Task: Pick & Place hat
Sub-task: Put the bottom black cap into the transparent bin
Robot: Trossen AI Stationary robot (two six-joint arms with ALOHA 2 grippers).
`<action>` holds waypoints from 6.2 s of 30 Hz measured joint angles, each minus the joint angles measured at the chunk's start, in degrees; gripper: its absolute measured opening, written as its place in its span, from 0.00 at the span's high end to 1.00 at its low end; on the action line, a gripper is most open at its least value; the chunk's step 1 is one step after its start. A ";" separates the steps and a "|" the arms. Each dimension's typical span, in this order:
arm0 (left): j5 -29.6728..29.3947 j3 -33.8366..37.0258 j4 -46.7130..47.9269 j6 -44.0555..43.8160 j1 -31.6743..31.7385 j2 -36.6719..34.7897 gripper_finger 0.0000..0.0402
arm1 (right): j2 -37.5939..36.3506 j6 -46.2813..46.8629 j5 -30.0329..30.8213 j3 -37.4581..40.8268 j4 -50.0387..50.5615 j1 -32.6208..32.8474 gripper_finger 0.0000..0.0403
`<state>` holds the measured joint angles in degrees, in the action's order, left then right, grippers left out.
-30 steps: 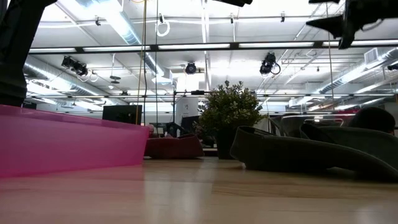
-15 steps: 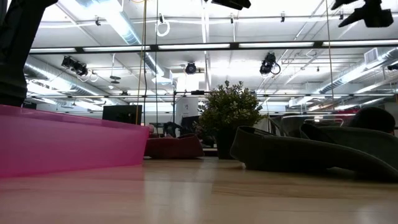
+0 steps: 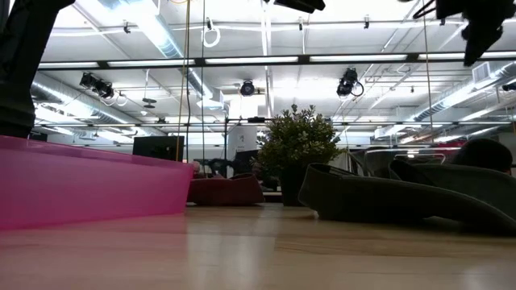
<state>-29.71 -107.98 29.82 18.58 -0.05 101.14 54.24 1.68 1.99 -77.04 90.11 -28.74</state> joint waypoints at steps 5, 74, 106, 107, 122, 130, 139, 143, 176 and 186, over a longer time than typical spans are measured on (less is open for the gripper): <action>-0.02 0.02 0.04 -1.48 0.00 0.01 0.43 | 3.94 0.65 3.43 2.58 -0.12 2.80 0.51; -10.59 0.02 9.92 -1.50 -1.27 -0.02 0.43 | 24.09 -30.95 1.23 -49.93 -30.51 7.73 0.49; -10.59 0.02 10.69 -1.54 -0.11 -0.02 0.43 | 12.30 -23.01 11.15 0.83 -0.09 16.38 0.49; -10.56 0.02 10.69 -1.52 -0.11 -0.02 0.43 | 11.63 -23.19 11.46 2.39 -0.12 16.38 0.49; -10.56 0.02 10.71 -3.03 -0.11 -0.02 0.43 | 7.84 -19.88 18.16 18.77 -2.77 18.85 0.49; -10.56 0.02 10.71 -3.05 -0.11 -0.02 0.43 | 7.86 -16.57 21.63 25.56 -6.39 18.83 0.49; -10.33 0.02 10.69 -4.51 -0.17 -0.02 0.43 | 7.86 -13.69 28.34 32.19 -10.91 18.53 0.49; -8.68 0.02 10.69 -4.73 -0.17 -0.02 0.43 | 7.86 -13.69 29.08 32.88 -12.72 17.83 0.49; -7.96 0.02 10.67 -4.97 -0.17 -0.02 0.43 | 10.15 -31.47 29.96 6.48 -2.10 16.01 1.00; -7.92 0.02 10.69 -6.07 -0.29 -0.02 0.43 | 18.42 -44.05 25.80 0.96 -3.40 11.88 1.00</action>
<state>-37.63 -107.96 40.51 12.51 -0.34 101.12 72.67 -42.38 27.79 -76.08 86.71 -16.86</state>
